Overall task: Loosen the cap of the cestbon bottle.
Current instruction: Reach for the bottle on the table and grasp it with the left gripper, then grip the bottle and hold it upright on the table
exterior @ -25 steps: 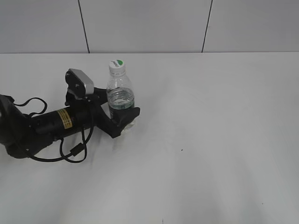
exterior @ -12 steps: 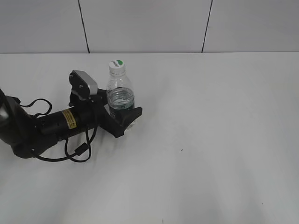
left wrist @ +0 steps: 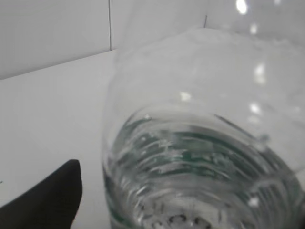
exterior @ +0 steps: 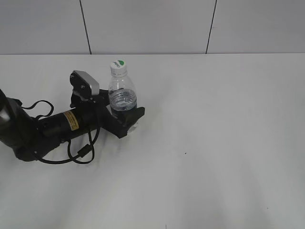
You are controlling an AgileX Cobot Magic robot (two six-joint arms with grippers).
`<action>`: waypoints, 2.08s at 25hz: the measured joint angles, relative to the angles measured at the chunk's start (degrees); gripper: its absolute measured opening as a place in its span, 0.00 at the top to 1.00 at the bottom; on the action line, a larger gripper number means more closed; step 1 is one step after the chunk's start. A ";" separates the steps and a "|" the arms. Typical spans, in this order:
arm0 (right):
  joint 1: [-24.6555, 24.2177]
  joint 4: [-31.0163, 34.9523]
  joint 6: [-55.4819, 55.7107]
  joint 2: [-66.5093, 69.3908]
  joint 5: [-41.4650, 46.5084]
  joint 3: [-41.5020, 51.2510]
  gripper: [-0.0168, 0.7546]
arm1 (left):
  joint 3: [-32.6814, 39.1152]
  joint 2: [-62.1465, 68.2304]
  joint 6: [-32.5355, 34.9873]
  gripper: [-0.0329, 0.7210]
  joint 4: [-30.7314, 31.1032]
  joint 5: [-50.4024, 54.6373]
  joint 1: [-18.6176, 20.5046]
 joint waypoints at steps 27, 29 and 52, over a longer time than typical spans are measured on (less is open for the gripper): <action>0.00 0.00 0.00 0.00 0.00 0.00 0.22 | -0.30 -2.34 -0.17 0.43 9.39 2.07 0.06; 0.00 0.00 0.00 0.00 0.00 0.00 0.22 | -0.30 -4.41 -0.81 0.43 11.98 2.09 0.01; 0.00 0.00 0.00 0.00 0.00 0.00 0.22 | -1.97 -3.75 -11.84 0.43 17.91 1.86 -8.71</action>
